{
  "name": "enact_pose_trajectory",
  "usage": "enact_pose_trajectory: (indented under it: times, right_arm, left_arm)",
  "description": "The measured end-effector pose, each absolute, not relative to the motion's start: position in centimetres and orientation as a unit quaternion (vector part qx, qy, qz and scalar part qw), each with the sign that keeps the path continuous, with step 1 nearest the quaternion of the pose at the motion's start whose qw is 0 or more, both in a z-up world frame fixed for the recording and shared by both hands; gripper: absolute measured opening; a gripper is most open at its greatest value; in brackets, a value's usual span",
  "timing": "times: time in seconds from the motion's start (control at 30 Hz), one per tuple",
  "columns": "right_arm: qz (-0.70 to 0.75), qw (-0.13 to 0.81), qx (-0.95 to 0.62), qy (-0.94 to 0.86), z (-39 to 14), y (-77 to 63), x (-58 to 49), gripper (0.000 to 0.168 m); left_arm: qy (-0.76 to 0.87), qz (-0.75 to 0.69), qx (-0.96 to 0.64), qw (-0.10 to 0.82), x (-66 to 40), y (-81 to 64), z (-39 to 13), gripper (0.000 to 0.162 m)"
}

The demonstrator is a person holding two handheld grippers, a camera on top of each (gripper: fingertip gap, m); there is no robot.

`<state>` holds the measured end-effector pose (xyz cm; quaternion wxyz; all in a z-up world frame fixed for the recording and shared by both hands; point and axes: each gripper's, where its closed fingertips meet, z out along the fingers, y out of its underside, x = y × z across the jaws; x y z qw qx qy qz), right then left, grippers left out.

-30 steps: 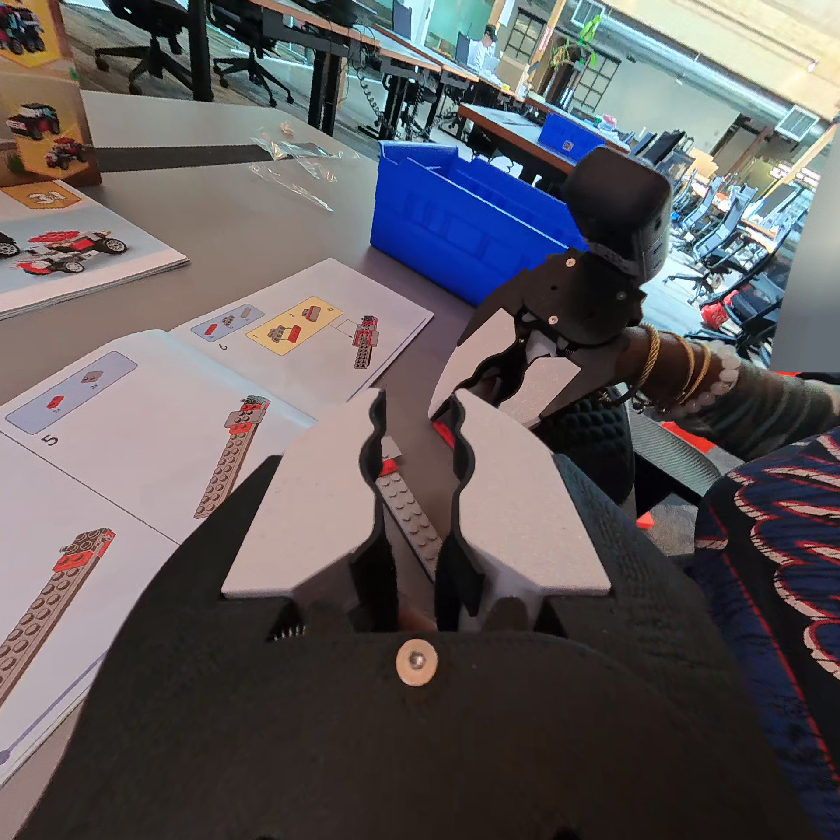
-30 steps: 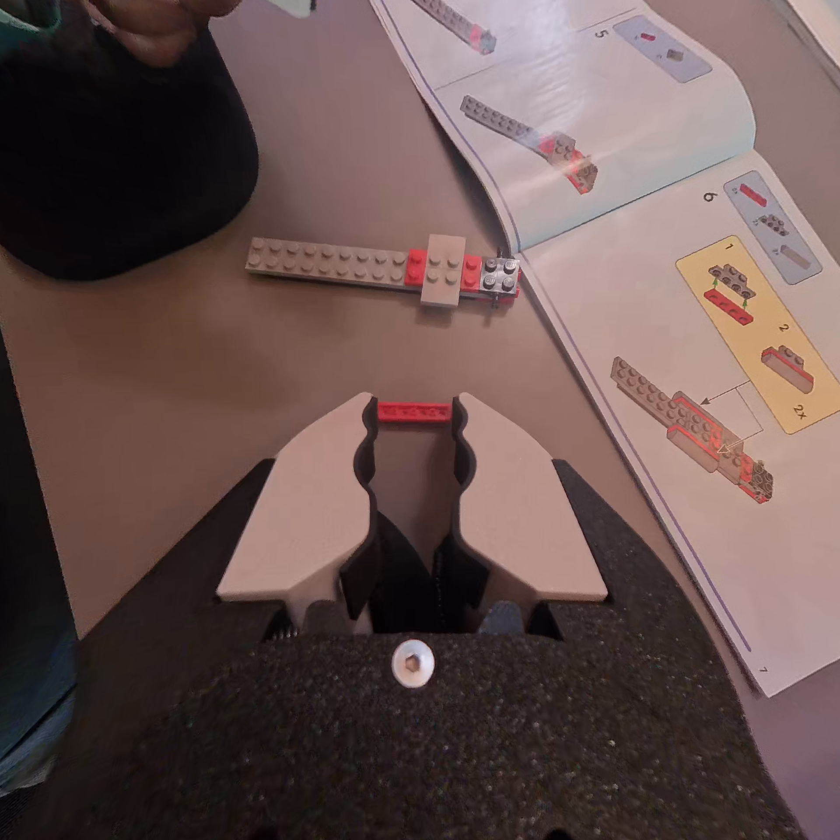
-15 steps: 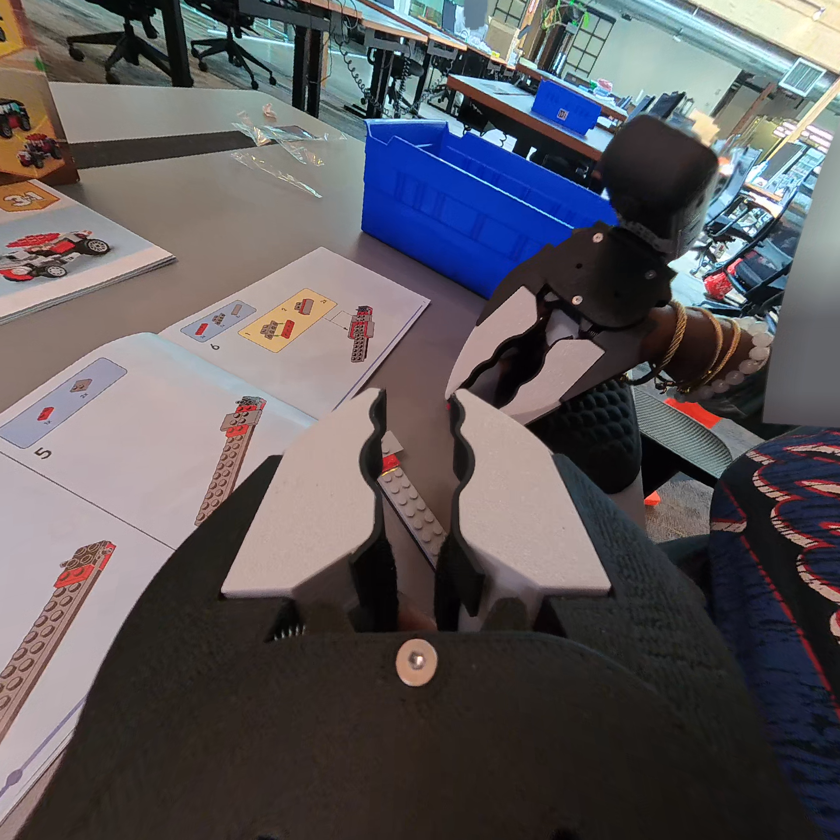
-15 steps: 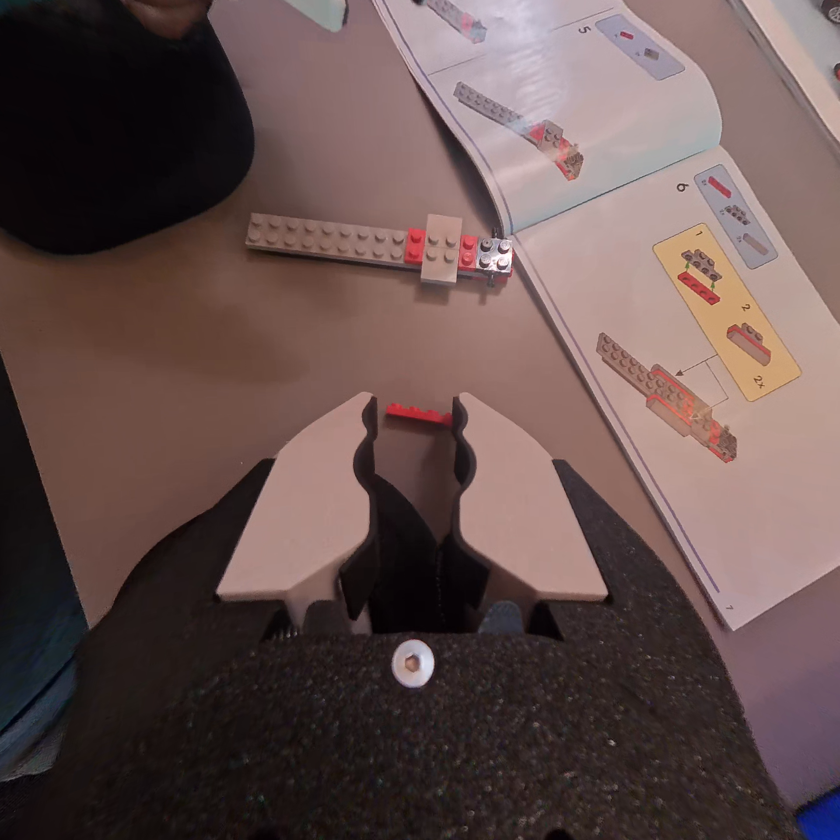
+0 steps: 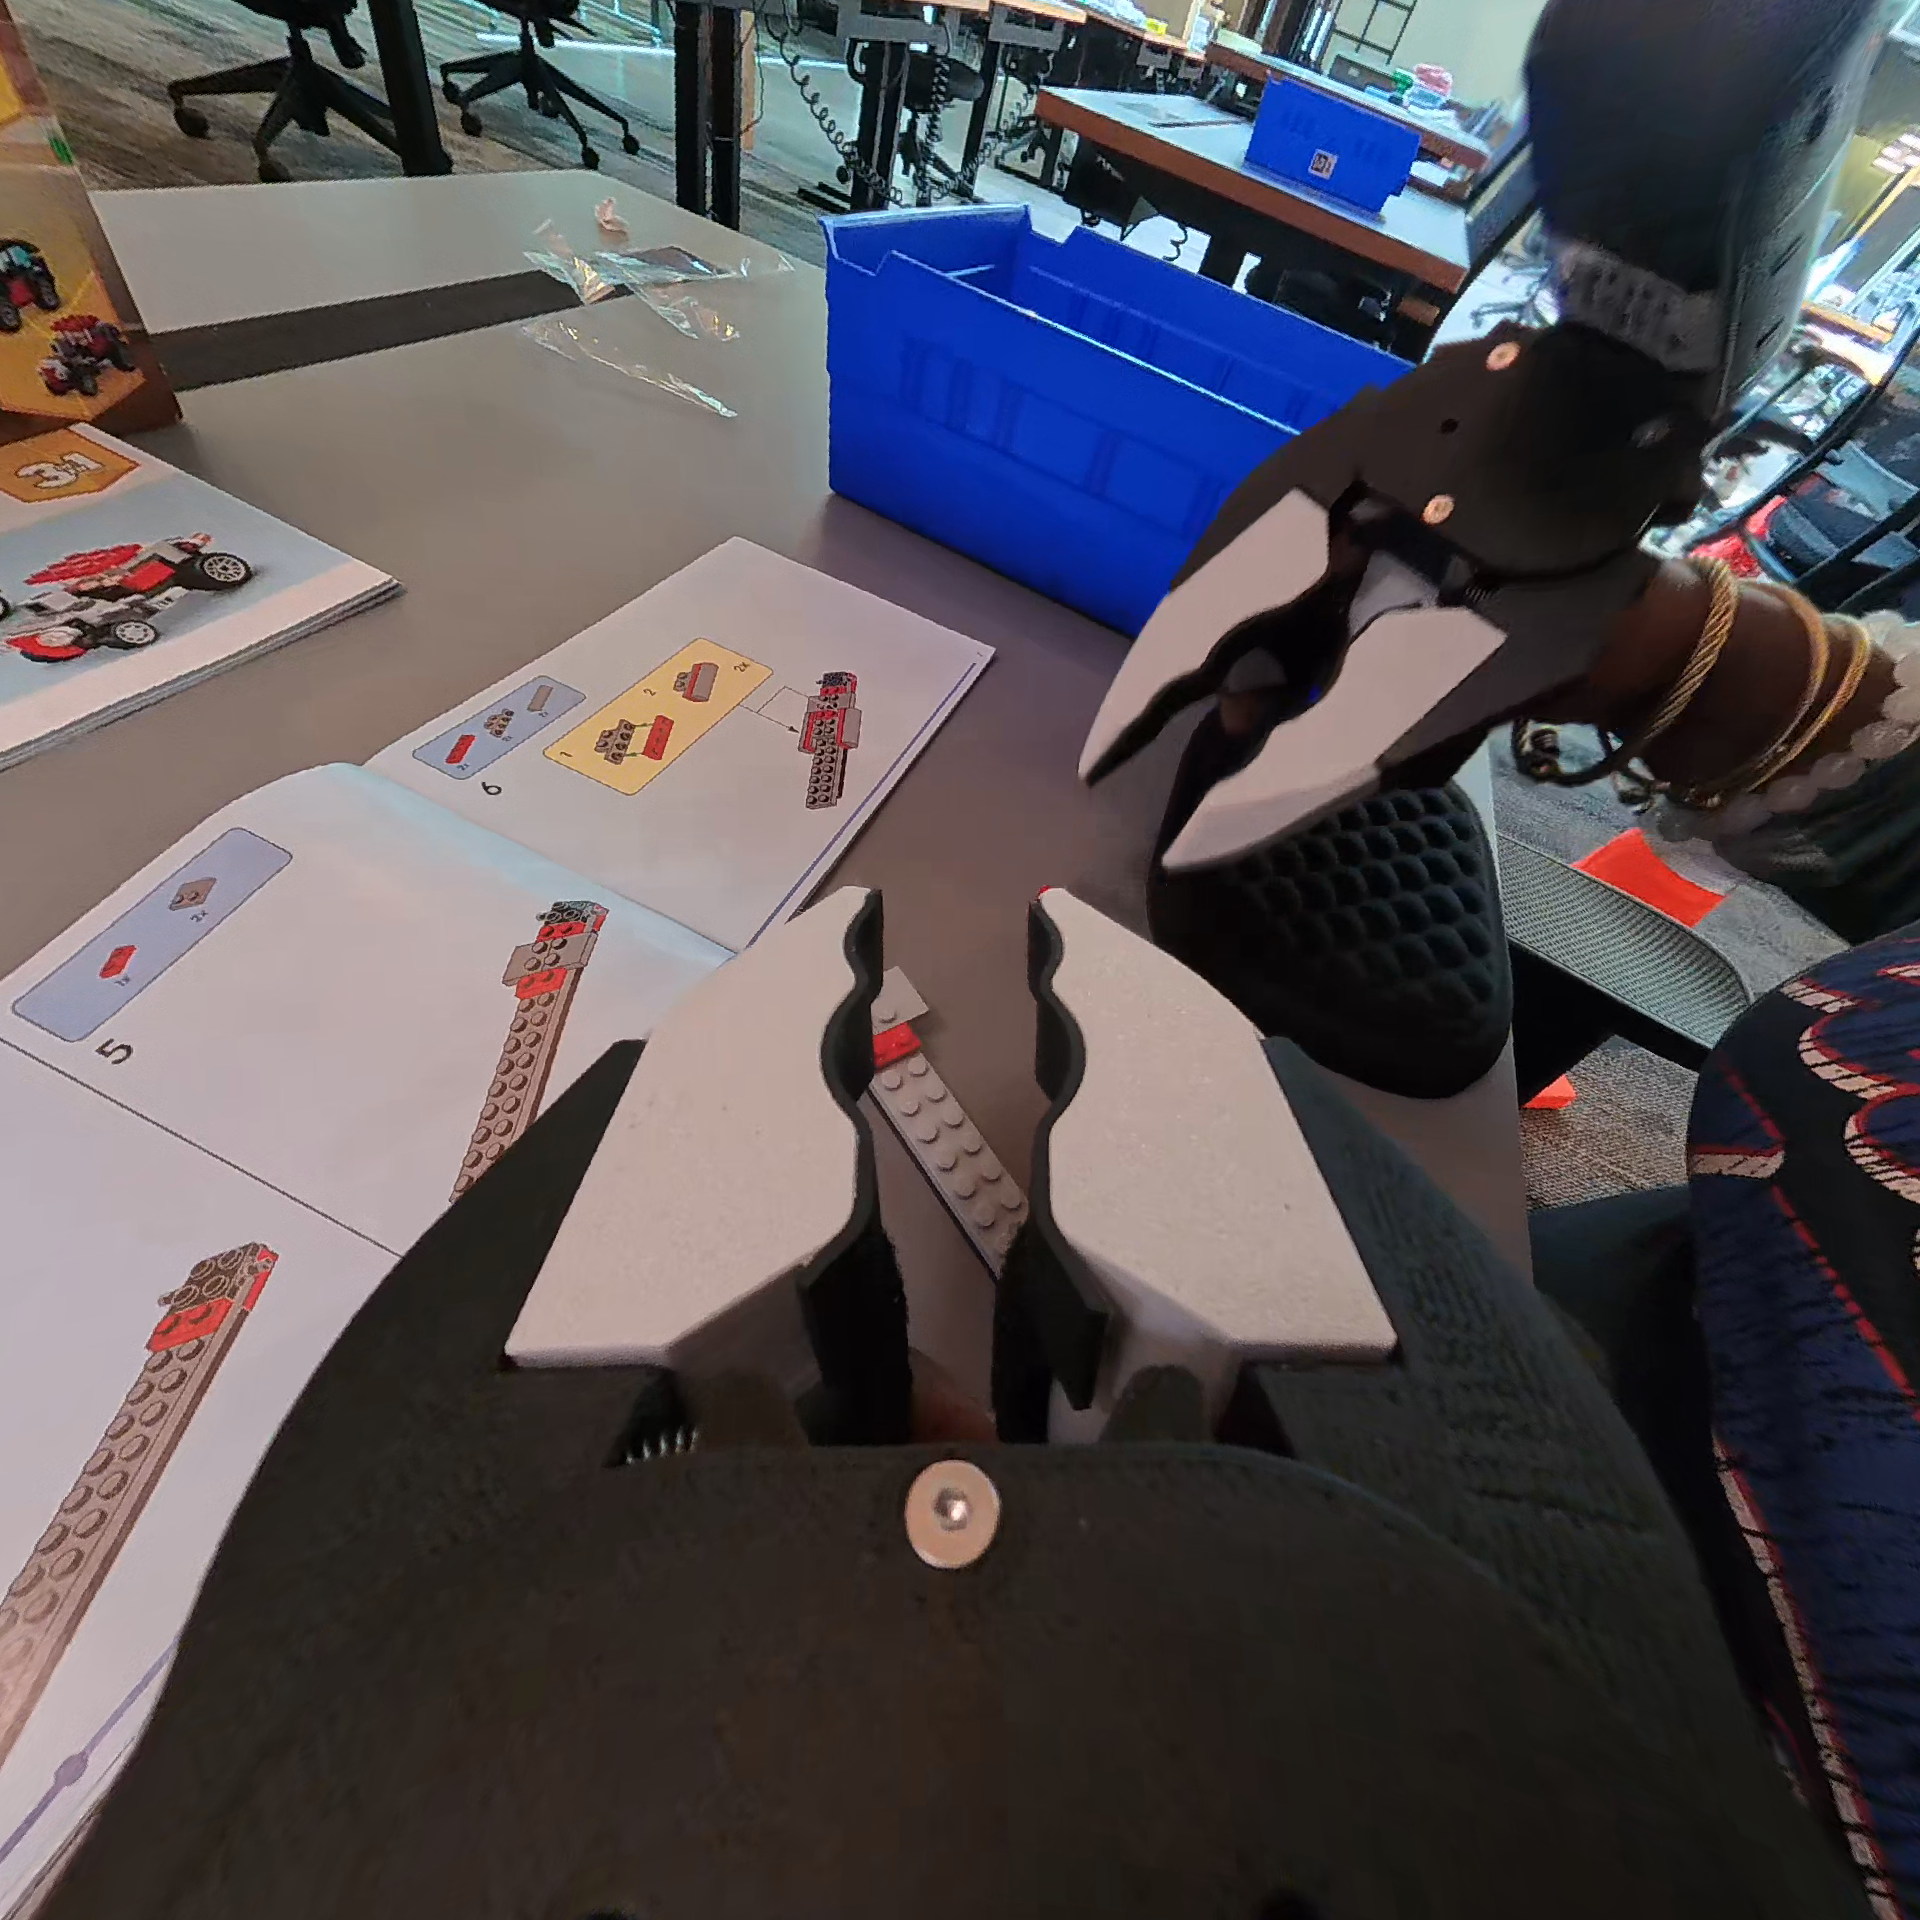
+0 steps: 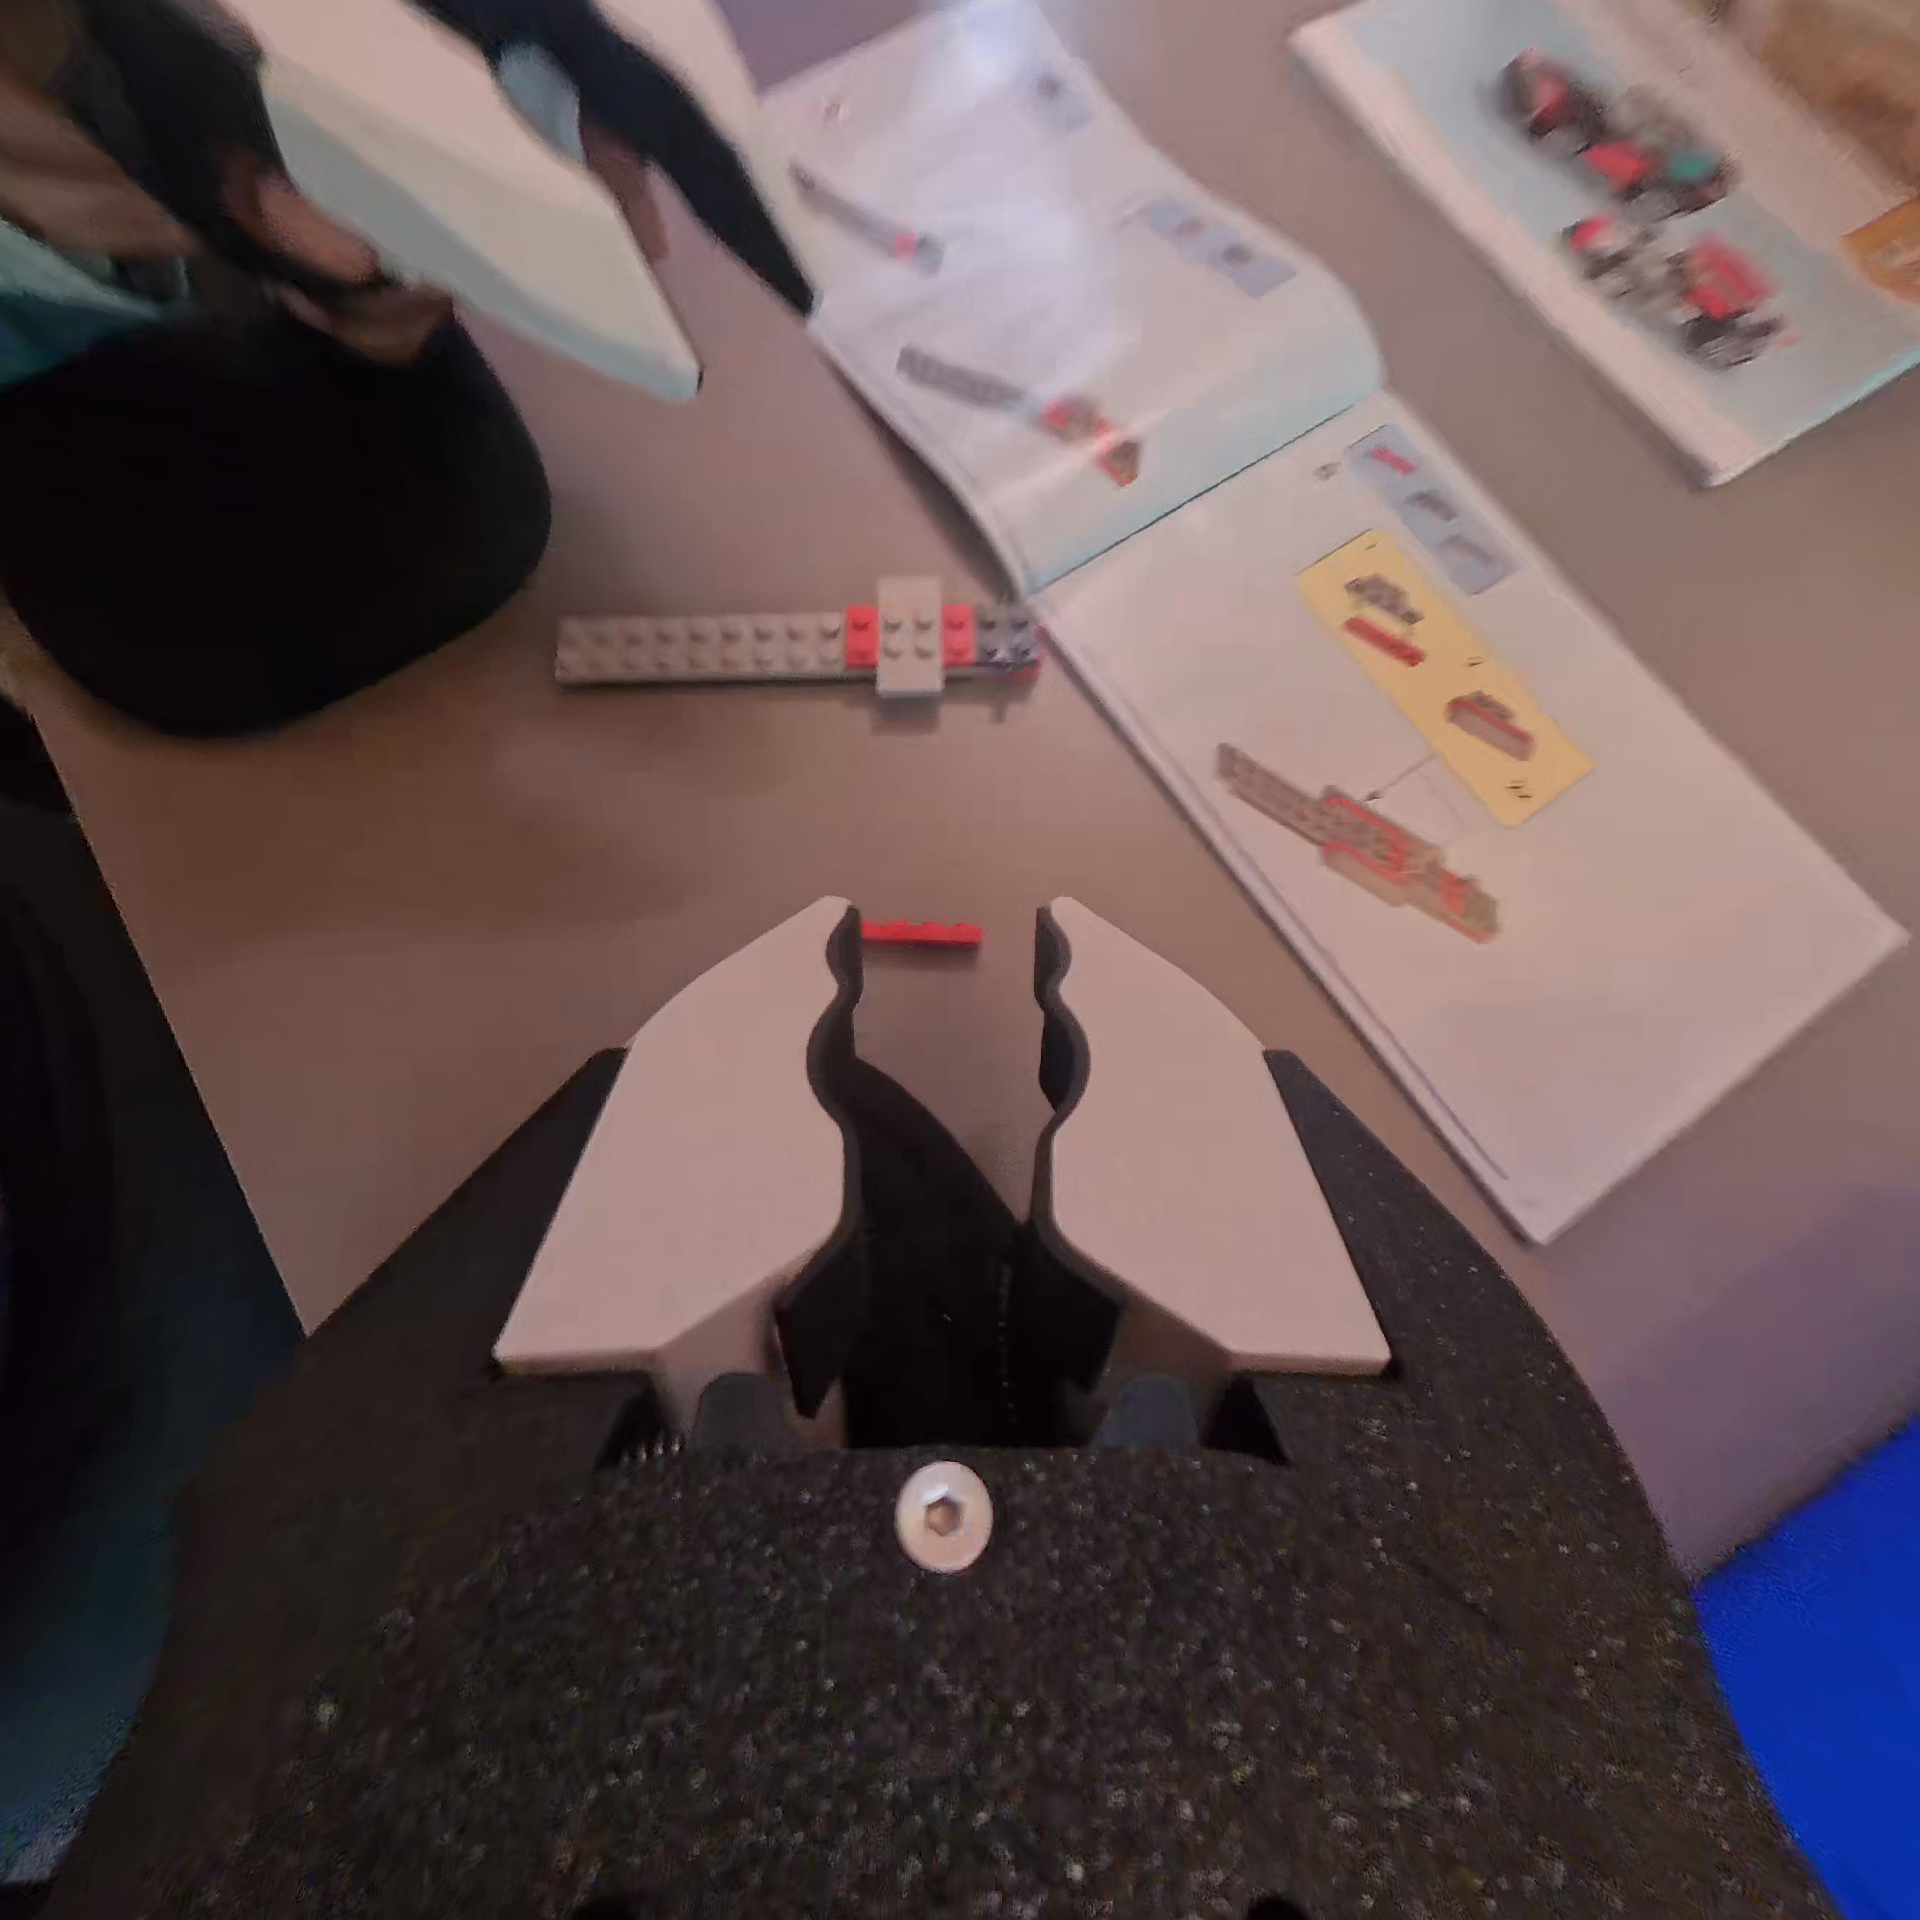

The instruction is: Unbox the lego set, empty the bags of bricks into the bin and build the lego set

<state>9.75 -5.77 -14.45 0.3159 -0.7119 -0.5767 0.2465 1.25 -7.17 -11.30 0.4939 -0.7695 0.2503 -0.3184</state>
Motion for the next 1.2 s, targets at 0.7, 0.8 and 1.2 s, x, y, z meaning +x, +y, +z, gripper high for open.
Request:
enact_pose_trajectory:
  times: [0.7, 0.8, 1.2]
  right_arm:
    - [0.203, 0.514, -0.757, -0.349, -0.5, 0.3, 29.0, 0.040]
    - [0.099, 0.474, -0.794, -0.366, -3.7, 1.7, 33.0, 0.048]
    - [0.128, 0.339, -0.799, -0.480, -9.2, 4.8, 35.1, 0.047]
  left_arm:
    - [0.319, -0.194, -0.797, 0.474, 2.8, -5.4, -12.4, 0.077]
    - [0.327, -0.201, -0.792, 0.476, 3.7, -5.3, -12.0, 0.077]
    - [0.377, -0.211, -0.776, 0.460, 7.6, -4.6, -11.6, 0.072]
